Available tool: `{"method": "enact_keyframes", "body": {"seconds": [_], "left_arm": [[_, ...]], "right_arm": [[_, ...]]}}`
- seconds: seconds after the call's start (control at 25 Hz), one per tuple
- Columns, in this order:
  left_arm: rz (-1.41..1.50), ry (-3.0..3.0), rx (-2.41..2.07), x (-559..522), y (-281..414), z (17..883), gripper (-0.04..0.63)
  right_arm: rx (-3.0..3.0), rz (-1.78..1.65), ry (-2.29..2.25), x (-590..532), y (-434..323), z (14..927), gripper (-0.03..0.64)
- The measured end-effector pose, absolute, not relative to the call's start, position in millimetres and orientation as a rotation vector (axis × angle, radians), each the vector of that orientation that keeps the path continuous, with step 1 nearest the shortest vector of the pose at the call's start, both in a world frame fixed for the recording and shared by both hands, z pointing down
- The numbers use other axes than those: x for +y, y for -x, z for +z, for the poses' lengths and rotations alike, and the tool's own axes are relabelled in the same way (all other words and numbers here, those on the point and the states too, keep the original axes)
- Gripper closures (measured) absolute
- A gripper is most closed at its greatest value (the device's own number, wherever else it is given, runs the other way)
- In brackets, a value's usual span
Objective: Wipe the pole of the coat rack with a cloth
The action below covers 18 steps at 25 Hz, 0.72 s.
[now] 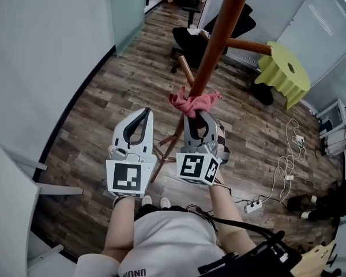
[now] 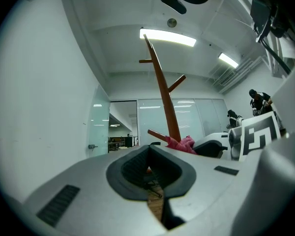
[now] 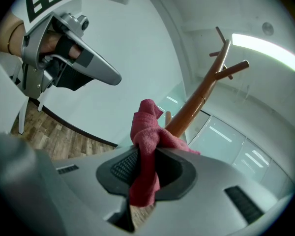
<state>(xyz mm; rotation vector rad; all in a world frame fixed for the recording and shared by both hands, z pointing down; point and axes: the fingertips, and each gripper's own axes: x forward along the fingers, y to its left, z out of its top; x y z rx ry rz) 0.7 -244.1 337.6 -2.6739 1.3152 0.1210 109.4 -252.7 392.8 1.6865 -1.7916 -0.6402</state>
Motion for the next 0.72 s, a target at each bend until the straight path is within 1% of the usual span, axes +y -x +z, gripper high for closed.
{"method": "enact_keyframes", "body": {"seconds": [0.08, 0.2, 0.36, 0.48, 0.72], "left_arm": [[0.146, 2.676, 1.323, -244, -1, 337, 0.583], [0.075, 2.673, 1.305, -243, -2, 344, 0.583], [0.112, 2.680, 1.314, -243, -2, 343, 0.583], [0.051, 2.686, 1.308, -244, -2, 350, 0.583], [0.033, 2.695, 1.306, -244, -3, 355, 0.583]], "right_arm": [[-1.784, -0.639, -1.681, -252, -110, 396, 0.534], [-1.779, -0.628, -1.673, -251, -111, 403, 0.534], [-1.775, -0.610, -1.664, -250, -110, 411, 0.534], [-1.775, -0.606, -1.664, -250, -110, 416, 0.534], [-1.777, -0.557, -1.653, -248, -112, 430, 0.534]]}}
